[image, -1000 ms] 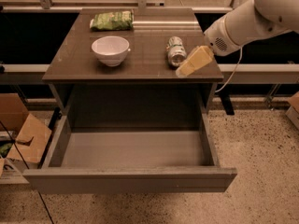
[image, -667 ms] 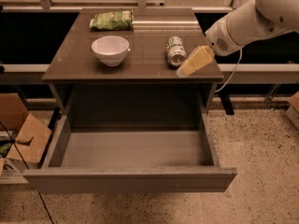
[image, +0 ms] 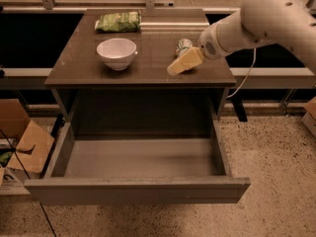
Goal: Place 7up can into top drawer
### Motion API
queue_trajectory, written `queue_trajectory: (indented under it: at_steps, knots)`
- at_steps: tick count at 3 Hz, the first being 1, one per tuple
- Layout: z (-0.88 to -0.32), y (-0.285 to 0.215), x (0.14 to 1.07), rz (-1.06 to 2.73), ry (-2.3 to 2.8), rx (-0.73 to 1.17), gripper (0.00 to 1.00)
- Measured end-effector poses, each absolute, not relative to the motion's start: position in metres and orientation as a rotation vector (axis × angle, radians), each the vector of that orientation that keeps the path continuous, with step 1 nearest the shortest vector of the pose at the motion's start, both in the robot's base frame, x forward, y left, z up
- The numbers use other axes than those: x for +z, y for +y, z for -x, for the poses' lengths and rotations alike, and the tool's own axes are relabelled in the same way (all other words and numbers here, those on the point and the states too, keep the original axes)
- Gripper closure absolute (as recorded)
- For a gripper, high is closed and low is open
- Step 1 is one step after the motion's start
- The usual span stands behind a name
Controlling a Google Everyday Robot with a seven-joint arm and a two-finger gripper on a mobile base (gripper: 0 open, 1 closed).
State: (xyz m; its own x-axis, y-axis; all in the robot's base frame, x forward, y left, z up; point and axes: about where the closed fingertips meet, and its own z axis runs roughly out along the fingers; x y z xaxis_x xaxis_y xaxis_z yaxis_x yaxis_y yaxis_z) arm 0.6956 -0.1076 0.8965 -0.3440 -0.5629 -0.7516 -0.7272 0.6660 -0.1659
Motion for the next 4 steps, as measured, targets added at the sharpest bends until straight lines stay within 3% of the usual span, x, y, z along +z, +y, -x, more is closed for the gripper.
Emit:
queue_trajectory:
  at_steps: [3, 4]
  knots:
    - [-0.756, -0.09, 0.868, 0.788, 2.052, 0.337, 0.0]
    - [-0.769, -0.098, 0.851, 0.718, 2.092, 0.342, 0.16]
